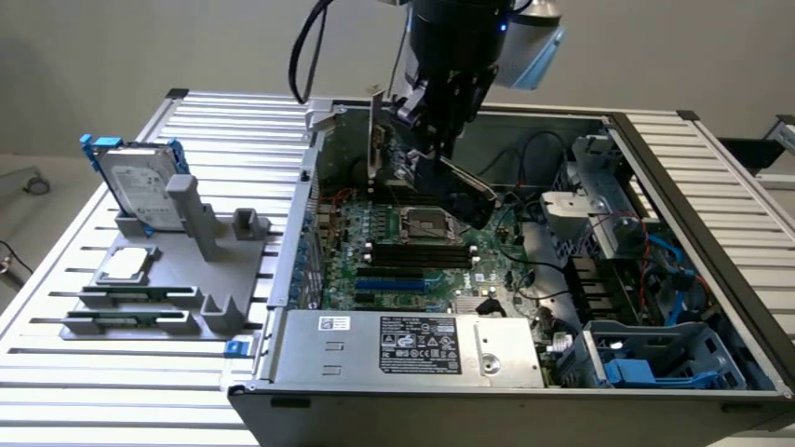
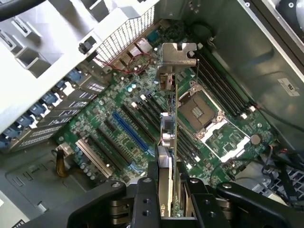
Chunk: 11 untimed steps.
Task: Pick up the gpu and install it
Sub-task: 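Insert the gpu into the slot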
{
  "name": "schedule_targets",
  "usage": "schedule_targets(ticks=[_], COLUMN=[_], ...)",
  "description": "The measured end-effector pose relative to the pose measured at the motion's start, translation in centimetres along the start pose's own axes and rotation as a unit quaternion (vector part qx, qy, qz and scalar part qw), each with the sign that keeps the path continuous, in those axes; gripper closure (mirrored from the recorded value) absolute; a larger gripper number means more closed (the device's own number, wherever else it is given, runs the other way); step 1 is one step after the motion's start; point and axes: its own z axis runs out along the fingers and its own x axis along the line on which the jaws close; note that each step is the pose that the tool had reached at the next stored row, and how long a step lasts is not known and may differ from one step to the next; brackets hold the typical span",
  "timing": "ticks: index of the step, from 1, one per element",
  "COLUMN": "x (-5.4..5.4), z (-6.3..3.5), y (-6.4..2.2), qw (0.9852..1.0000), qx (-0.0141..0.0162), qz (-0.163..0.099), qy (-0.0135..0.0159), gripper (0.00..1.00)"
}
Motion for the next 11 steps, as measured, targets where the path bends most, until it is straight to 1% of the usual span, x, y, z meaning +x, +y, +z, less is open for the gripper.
schedule_targets(ticks=[2,5,8,11], x=[0.01,0.02,0.03,0.03], z=[0.17,0.44,0.75,1.06], y=[-0.01,-0.02,-0.04,-0.05], qw=[0.9998,0.999,0.9974,0.995], qx=[-0.0007,-0.0017,-0.0026,-0.0036], qz=[-0.018,-0.045,-0.073,-0.1], qy=[0.0006,0.0014,0.0022,0.0028], gripper=[0.74,0.74,0.74,0.74])
